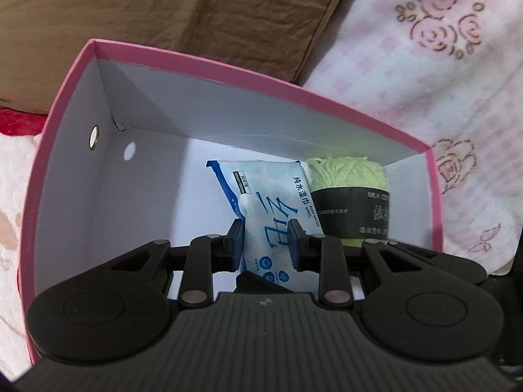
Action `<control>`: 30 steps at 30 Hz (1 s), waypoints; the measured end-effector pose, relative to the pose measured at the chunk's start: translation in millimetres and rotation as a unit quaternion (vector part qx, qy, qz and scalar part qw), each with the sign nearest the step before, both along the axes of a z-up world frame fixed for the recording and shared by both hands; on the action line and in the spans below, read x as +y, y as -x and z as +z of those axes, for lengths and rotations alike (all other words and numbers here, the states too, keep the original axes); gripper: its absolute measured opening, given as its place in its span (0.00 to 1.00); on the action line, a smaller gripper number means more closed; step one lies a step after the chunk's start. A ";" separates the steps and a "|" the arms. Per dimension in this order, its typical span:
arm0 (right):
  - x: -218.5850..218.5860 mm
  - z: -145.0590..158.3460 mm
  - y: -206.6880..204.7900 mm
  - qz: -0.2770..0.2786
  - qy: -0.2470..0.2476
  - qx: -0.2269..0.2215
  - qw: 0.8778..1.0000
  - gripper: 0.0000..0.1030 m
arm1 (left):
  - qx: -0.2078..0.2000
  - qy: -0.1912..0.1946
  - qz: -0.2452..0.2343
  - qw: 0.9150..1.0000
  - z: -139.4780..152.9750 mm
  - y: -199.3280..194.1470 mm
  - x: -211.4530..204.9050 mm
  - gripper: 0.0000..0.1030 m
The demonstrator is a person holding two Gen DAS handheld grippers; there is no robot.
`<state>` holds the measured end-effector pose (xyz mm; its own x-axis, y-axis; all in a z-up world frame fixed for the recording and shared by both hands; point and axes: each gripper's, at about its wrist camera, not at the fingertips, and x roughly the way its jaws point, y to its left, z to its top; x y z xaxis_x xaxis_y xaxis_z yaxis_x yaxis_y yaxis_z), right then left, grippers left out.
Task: Organize objects
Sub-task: 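Lift the wet-wipes pack with the left tool into the pink box, then open the left tool to release the pack beside the yarn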
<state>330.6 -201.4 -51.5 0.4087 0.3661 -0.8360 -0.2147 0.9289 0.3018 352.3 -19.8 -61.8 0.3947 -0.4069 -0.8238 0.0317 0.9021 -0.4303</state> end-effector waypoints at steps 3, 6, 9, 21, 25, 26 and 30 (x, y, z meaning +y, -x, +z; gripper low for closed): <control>2.2 -5.8 -5.3 -0.004 0.005 0.008 1.000 0.62 | 0.004 0.000 0.001 1.000 -6.1 -4.3 -0.7 0.25; 1.3 -10.7 -9.9 -0.002 0.009 0.013 1.000 0.62 | 0.011 0.005 0.006 1.000 -12.5 -7.6 -1.9 0.25; -1.5 -14.9 -11.3 -0.002 0.008 0.019 1.000 0.65 | 0.021 0.021 0.018 0.999 -16.6 -6.7 -2.2 0.24; -8.9 -15.2 -3.1 0.016 0.021 0.032 0.999 0.70 | 0.008 -0.005 -0.002 1.000 -21.8 -5.3 -20.0 0.21; -5.3 -19.7 1.7 0.025 0.051 0.029 0.998 0.62 | 0.005 0.000 0.007 1.000 -26.3 -6.8 -20.6 0.20; -2.3 -21.0 3.0 0.030 0.068 0.024 0.997 0.55 | 0.002 -0.002 0.010 1.000 -27.4 -7.7 -21.7 0.20; -0.5 -23.0 5.9 0.017 0.085 0.004 0.996 0.45 | -0.007 -0.002 0.020 1.000 -28.5 -10.3 -21.3 0.20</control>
<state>324.7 -201.8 -74.5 0.3915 0.2313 -0.8906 -0.2444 0.9593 0.1417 362.6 -41.2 -90.4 0.4218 -0.3879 -0.8195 0.0021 0.9043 -0.4269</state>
